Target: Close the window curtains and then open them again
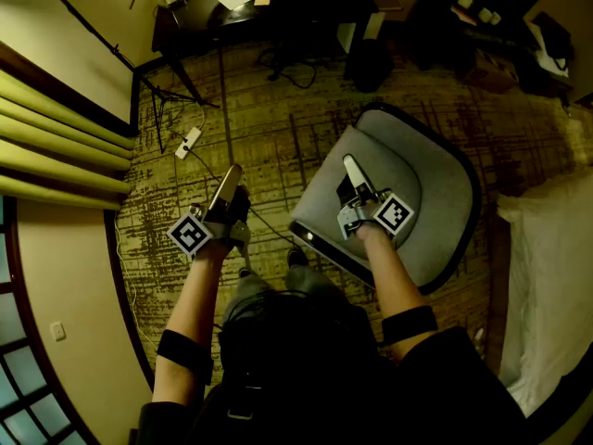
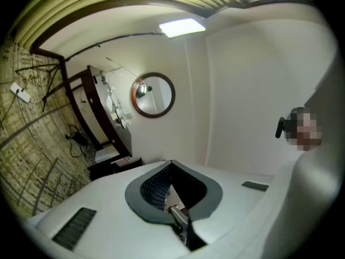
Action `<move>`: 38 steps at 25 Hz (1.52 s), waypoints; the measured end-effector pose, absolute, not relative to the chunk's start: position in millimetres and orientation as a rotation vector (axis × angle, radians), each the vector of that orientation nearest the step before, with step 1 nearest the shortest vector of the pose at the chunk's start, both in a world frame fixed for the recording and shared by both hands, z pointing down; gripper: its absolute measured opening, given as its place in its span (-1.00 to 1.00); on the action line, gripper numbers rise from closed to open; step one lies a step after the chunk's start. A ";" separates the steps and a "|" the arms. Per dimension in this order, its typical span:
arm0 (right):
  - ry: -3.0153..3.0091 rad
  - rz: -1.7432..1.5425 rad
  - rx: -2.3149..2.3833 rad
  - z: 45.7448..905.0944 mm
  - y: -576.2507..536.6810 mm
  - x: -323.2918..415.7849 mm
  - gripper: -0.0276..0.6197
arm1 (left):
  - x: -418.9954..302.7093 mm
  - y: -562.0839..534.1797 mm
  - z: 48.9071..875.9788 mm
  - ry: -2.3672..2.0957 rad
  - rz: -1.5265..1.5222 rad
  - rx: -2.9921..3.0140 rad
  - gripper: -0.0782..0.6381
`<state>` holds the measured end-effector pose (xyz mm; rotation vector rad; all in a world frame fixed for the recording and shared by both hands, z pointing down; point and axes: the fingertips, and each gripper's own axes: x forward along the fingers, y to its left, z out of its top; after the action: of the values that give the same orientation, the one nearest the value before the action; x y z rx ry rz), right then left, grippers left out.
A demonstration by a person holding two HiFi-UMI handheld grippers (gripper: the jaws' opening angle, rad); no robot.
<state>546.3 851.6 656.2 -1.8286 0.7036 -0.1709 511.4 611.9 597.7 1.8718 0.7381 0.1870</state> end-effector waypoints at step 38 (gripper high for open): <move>1.751 -0.573 -2.412 626.7 377.4 432.3 -0.91 | 198.6 189.1 613.0 -0.786 0.358 2.651 -0.76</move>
<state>432.3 377.4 626.7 -2.4123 1.7510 -0.5729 198.6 189.1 613.0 2.6506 -0.7858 0.3578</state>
